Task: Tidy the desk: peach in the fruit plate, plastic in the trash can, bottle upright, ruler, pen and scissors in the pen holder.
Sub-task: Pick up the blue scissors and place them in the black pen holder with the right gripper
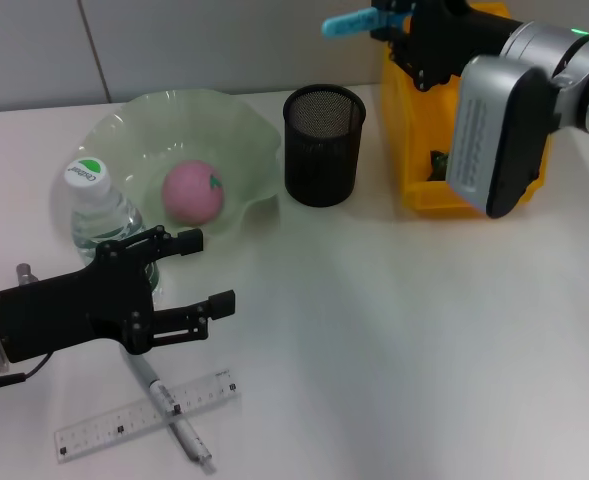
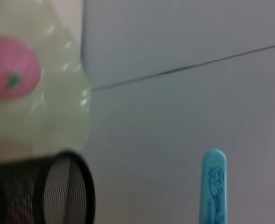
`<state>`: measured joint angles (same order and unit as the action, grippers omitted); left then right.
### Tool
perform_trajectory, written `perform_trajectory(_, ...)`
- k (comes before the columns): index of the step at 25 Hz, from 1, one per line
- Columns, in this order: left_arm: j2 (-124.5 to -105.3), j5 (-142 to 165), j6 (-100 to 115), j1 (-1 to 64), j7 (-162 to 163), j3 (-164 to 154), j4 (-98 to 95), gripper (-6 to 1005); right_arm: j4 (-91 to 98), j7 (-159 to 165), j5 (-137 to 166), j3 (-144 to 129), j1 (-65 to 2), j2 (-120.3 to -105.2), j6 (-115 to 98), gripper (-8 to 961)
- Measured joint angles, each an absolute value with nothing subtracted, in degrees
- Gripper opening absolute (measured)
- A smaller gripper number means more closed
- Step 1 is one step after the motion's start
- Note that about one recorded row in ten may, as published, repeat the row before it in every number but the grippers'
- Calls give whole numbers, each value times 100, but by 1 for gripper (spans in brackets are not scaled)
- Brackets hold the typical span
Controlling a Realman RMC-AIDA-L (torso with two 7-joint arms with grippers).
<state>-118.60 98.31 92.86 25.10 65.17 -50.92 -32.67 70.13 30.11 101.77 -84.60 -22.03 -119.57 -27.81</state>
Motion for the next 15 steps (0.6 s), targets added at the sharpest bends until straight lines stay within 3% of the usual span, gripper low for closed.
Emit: perform_trajectory(15,-11865,9822,9219,2477,6009,-5103,-3117,849,6675,247,10623,-10264,-2101,-11928,-124,223)
